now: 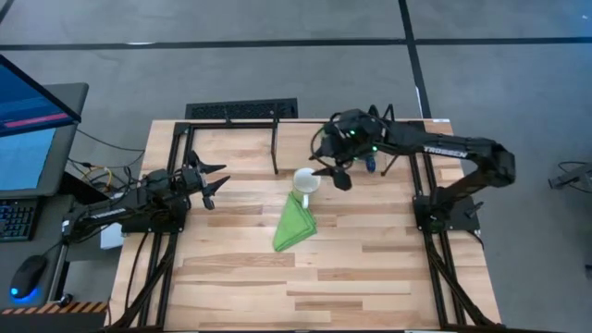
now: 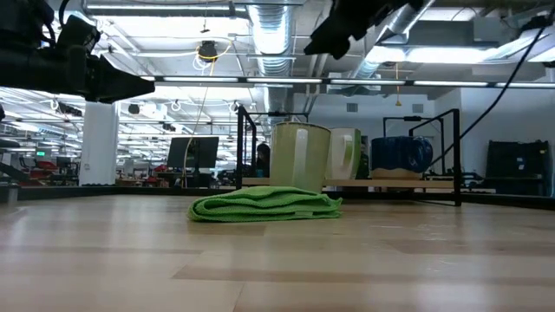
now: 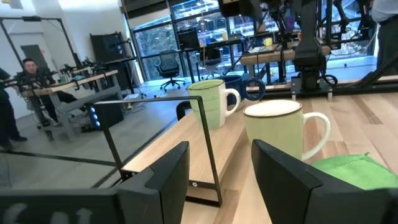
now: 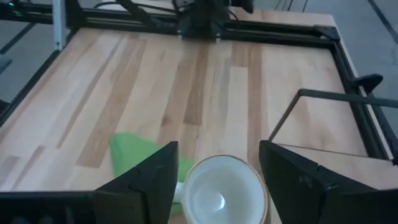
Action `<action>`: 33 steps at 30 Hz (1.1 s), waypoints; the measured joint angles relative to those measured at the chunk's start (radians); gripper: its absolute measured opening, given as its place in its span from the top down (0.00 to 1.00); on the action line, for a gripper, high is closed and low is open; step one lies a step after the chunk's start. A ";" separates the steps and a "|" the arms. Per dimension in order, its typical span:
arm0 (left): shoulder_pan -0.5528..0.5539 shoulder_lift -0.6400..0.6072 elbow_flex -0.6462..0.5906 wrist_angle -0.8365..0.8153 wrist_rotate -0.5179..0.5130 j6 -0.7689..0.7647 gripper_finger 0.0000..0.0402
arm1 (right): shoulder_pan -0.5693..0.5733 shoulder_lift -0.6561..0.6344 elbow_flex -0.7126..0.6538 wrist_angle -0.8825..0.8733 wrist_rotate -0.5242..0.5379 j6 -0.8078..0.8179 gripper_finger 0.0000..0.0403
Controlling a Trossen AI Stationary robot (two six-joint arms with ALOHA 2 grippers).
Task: Stack small to large cups/mugs on shelf
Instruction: Put the light green mug on the shelf
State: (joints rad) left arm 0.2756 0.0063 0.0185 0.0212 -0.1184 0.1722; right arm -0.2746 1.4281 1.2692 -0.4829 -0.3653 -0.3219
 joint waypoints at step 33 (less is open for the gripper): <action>0.000 0.000 -0.001 -0.002 0.008 -0.007 0.59 | -0.016 0.198 0.035 0.013 0.227 0.026 0.39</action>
State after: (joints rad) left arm 0.2752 0.0067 0.0177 0.0193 -0.1108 0.1654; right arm -0.2905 1.6257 1.3045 -0.4702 -0.1378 -0.2963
